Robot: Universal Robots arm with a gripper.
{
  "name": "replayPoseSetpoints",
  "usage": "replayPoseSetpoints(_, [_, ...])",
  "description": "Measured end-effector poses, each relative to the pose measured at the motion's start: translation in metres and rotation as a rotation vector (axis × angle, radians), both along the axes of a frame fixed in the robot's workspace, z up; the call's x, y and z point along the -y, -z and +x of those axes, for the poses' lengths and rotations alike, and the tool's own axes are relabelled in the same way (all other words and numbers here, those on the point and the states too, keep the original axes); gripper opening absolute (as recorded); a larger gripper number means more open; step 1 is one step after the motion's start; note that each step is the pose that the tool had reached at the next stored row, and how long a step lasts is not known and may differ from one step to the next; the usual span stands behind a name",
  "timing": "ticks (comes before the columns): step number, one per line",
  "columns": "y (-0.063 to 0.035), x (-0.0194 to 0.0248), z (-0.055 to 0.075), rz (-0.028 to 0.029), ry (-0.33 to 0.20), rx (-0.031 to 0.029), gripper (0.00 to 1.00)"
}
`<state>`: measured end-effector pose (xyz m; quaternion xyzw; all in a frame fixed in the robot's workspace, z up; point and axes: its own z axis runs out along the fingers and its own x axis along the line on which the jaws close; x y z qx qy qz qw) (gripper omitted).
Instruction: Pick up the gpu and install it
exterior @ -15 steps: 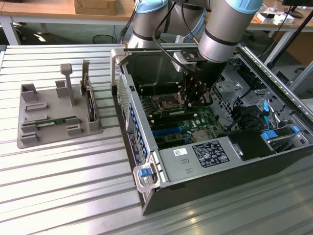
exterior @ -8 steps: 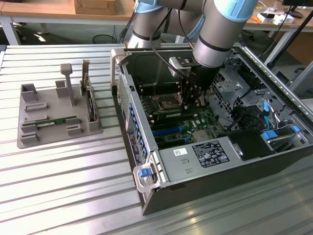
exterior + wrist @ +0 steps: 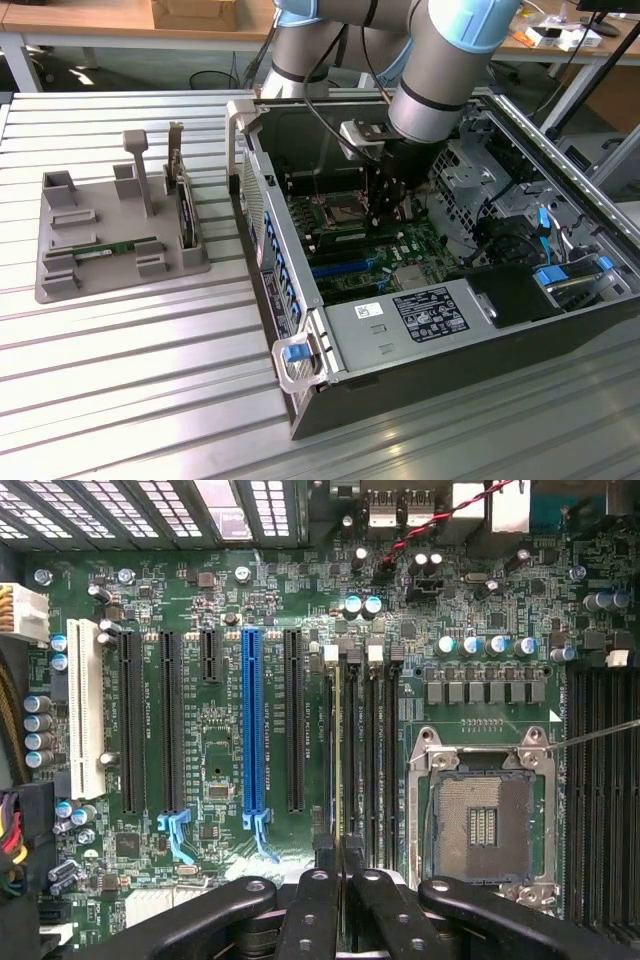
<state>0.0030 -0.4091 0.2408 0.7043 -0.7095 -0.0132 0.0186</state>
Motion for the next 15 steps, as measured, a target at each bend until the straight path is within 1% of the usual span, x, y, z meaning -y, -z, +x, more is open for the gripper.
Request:
replayPoseSetpoints(5, [0.0027,0.0000,-0.0019,0.0001,-0.004,0.0000,0.12])
replayPoseSetpoints(10, [0.0029,0.0000,-0.0017,0.0002,-0.019,0.0000,0.12])
replayPoseSetpoints(15, [0.0029,0.0004,-0.0002,0.0002,-0.022,0.0001,0.12])
